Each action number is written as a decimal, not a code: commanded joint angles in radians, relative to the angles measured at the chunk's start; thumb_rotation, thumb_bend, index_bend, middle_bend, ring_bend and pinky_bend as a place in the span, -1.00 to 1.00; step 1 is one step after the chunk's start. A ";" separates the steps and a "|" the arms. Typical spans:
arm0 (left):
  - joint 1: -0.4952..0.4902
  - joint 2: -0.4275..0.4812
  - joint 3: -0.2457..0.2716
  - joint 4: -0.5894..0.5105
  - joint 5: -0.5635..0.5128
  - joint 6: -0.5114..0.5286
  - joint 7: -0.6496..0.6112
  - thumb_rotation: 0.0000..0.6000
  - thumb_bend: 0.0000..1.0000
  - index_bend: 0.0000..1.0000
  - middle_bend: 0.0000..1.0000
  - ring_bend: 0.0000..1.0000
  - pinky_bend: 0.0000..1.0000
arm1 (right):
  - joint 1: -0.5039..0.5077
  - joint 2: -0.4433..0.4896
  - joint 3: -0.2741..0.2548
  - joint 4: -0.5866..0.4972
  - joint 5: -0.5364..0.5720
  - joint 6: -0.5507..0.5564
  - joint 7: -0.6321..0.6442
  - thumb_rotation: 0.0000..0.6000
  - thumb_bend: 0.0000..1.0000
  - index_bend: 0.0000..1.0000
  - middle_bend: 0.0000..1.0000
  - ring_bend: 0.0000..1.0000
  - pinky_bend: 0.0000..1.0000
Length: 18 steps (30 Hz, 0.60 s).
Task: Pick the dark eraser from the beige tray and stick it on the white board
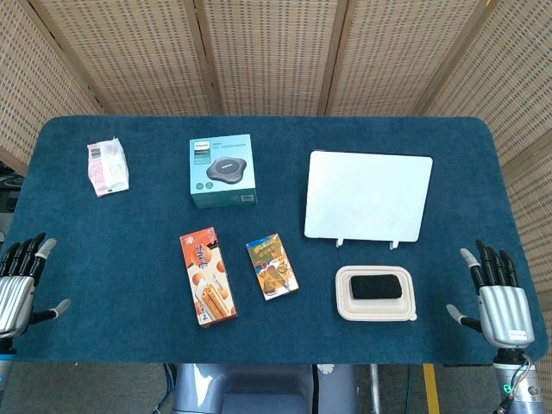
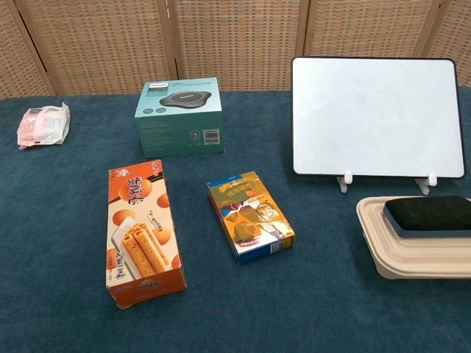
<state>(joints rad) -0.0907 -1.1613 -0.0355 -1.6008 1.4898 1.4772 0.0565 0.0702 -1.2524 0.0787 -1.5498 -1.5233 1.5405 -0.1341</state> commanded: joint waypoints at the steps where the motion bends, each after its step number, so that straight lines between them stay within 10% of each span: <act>1: 0.001 0.003 0.001 -0.001 0.004 0.003 -0.006 1.00 -0.73 -1.00 -1.00 -1.00 -1.00 | -0.001 0.002 -0.003 -0.006 0.001 -0.003 -0.005 1.00 -1.00 -0.78 -1.00 -1.00 -1.00; 18: -0.005 0.002 0.001 0.004 0.005 -0.008 -0.015 1.00 -0.73 -1.00 -1.00 -1.00 -1.00 | 0.015 0.018 -0.011 -0.046 -0.002 -0.041 -0.043 1.00 -1.00 -0.64 -1.00 -1.00 -1.00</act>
<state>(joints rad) -0.0959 -1.1596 -0.0344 -1.5971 1.4952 1.4695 0.0411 0.0826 -1.2397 0.0684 -1.5888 -1.5260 1.5060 -0.1708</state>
